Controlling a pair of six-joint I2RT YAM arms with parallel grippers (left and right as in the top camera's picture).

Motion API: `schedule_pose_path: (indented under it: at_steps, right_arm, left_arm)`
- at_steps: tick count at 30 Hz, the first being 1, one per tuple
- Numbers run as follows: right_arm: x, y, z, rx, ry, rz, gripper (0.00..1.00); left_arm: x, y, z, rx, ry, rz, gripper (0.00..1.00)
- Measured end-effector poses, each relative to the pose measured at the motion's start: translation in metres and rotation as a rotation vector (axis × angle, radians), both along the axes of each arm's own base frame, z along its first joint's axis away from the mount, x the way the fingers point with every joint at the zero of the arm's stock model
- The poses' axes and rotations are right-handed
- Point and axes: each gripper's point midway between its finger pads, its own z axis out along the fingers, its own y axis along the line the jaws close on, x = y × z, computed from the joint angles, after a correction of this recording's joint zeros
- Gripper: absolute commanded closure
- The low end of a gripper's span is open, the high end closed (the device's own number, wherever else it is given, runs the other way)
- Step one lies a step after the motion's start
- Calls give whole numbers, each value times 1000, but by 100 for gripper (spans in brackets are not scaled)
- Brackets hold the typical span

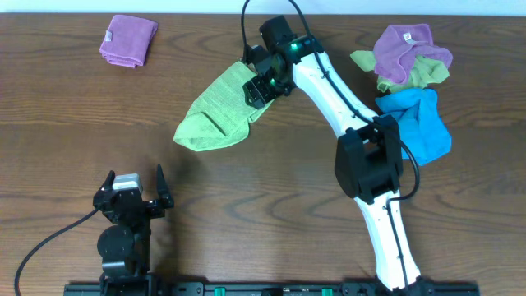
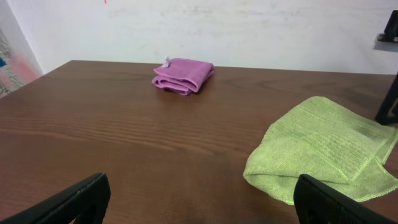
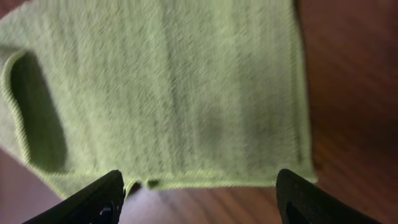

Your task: Fold the cloth

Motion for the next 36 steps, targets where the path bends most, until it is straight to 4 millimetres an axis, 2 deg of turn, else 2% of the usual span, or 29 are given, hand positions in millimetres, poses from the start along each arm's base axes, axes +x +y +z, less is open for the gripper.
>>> schedule_pose_path:
  at_steps: [3, 8, 9, 15, 17, 24, 26, 30, 32, 34, 36]
  right_arm:
    - [9, -4, -1, 8, -13, -40, 26]
    - [18, -23, -9, -2, 8, -104, 32]
    - [19, -26, -12, -7, 15, -113, 36]
    - [13, -28, -31, -28, 58, -119, 43]
    - [13, -28, -33, -30, 63, -121, 47]
    - [12, -28, -36, -31, 68, -121, 49]
    - [12, -27, -38, -28, 70, -119, 56]
    - [13, -23, -43, -15, 74, -121, 79]
    - [13, -22, -44, -9, 76, -124, 84]
    - [13, -21, -44, -2, 79, -126, 96]
    - [14, -19, -43, 3, 78, -127, 99]
  left_arm:
    - [0, 0, 0, 0, 0, 0, 5]
    - [0, 0, 0, 0, 0, 0, 5]
    - [0, 0, 0, 0, 0, 0, 5]
    - [0, 0, 0, 0, 0, 0, 5]
    - [0, 0, 0, 0, 0, 0, 5]
    - [0, 0, 0, 0, 0, 0, 4]
    - [0, 0, 0, 0, 0, 0, 5]
    - [0, 0, 0, 0, 0, 0, 5]
    - [0, 0, 0, 0, 0, 0, 5]
    - [0, 0, 0, 0, 0, 0, 5]
    - [0, 0, 0, 0, 0, 0, 5]
